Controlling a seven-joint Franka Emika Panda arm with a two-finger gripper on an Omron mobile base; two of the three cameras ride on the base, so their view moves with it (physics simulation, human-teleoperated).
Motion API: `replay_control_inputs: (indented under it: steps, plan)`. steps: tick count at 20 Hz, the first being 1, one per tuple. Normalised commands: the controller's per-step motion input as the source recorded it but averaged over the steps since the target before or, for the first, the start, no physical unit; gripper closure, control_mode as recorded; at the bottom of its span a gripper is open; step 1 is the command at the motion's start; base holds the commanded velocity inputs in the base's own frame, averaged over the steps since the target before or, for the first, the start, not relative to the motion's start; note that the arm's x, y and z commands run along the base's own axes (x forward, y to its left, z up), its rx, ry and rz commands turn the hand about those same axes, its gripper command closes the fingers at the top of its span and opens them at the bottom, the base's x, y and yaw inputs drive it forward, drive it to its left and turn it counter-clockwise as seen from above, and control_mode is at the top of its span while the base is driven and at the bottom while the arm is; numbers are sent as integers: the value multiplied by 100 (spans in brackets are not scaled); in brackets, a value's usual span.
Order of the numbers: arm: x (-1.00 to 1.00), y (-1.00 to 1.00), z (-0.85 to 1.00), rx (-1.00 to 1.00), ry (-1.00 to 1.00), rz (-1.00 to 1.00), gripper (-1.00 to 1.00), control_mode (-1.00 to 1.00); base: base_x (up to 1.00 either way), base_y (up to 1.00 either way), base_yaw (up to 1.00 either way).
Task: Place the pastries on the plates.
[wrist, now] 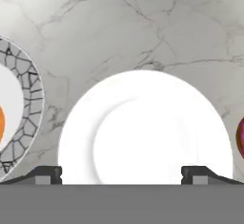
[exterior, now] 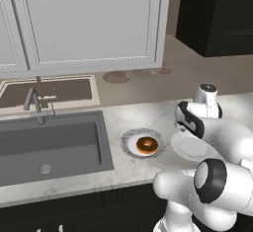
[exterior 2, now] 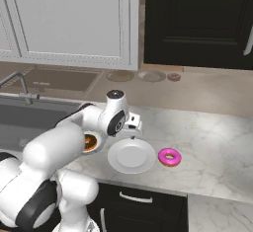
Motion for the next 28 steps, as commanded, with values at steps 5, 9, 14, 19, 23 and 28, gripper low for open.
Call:
replay_control_inputs:
  steps: [5,9,14,19,23,28]
  plan:
    - [-28,-100,6,10,-2,4,-100,-100,0,0,0]
    - [-28,-94,16,9,0,1,-100,-100,0,0,0]
    - [-14,-42,2,1,0,0,-100,-100,0,0,0]
    - [3,-29,-12,0,0,0,-100,-100,0,0,0]
    - [20,-8,-7,-5,1,0,-100,-100,0,0,0]
    - [24,-16,-5,-2,8,-6,-100,-100,0,0,0]
